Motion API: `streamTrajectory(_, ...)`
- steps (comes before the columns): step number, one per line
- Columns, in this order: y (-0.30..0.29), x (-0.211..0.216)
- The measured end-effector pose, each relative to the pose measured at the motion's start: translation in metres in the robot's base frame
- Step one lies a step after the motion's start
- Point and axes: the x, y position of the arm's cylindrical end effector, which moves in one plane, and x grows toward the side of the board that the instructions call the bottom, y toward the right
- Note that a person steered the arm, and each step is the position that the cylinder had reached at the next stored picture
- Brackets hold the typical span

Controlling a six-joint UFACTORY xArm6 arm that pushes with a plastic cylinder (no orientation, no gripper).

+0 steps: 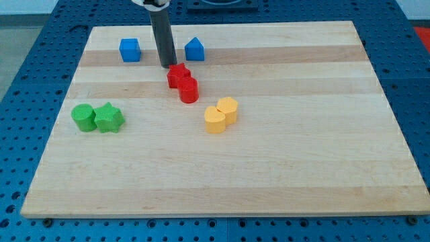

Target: Slide the blue triangle to the right a bit down

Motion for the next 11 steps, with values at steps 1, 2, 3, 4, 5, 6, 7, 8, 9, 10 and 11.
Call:
streamTrajectory(1, 0.018, -0.007)
streamTrajectory(2, 0.025, -0.010)
streamTrajectory(3, 0.035, -0.013)
streamTrajectory(4, 0.047, -0.021)
streamTrajectory(5, 0.064, -0.043)
streamTrajectory(6, 0.057, -0.043)
streamTrajectory(7, 0.024, -0.040)
streamTrajectory(8, 0.009, -0.049)
streamTrajectory(9, 0.009, -0.077)
streamTrajectory(10, 0.011, -0.077)
streamTrajectory(11, 0.020, -0.077)
